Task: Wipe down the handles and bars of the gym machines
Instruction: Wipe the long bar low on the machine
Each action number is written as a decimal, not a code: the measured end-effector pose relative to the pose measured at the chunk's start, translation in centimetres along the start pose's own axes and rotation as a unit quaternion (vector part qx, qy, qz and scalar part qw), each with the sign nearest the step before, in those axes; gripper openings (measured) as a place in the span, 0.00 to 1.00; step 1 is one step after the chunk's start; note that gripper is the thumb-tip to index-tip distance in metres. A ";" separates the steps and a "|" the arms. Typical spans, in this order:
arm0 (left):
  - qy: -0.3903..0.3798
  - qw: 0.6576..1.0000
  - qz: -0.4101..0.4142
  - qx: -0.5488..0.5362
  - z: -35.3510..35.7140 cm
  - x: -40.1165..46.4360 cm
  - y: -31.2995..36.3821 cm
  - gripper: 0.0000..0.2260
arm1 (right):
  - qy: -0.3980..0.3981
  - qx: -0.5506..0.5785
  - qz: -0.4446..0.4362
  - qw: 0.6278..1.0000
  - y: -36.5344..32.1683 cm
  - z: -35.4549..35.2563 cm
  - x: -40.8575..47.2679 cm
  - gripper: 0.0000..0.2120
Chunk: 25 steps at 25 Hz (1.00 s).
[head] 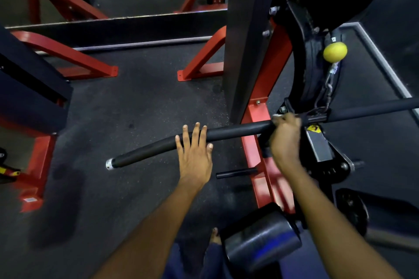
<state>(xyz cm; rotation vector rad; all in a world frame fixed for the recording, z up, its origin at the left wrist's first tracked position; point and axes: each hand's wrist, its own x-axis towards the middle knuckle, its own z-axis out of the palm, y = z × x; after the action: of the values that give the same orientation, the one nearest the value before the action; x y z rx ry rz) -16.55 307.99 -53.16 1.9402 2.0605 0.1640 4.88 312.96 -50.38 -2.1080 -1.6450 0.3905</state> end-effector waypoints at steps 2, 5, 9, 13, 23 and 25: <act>-0.003 1.000 -0.005 -0.002 0.0 0.0 0.2 0.23 | -0.064 -0.002 -0.129 0.990 -2.7 1.9 -2.0 0.15; -0.005 1.000 0.002 0.002 0.0 -0.1 -0.1 0.23 | -0.084 -0.069 -0.169 0.980 0.1 0.8 -0.4 0.15; 0.000 1.000 -0.003 -0.008 0.0 -0.1 0.2 0.23 | 0.016 -0.082 0.050 0.995 2.6 -0.6 1.8 0.13; -0.010 1.000 -0.011 -0.007 -0.1 -0.1 0.3 0.23 | -0.086 -0.105 -0.214 0.967 -1.7 3.4 -1.7 0.14; -0.006 1.000 -0.008 -0.018 -0.2 0.0 -0.1 0.22 | 0.255 0.208 0.222 0.918 3.4 2.7 0.9 0.12; -0.006 1.000 -0.005 -0.019 -0.2 -0.1 -0.2 0.23 | 0.272 0.275 0.303 0.871 3.8 1.7 2.6 0.13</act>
<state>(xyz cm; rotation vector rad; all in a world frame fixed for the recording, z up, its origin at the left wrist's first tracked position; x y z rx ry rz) -16.80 307.89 -53.01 1.9047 2.0450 0.1877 7.90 315.01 -53.62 -1.9722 -0.4523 0.3477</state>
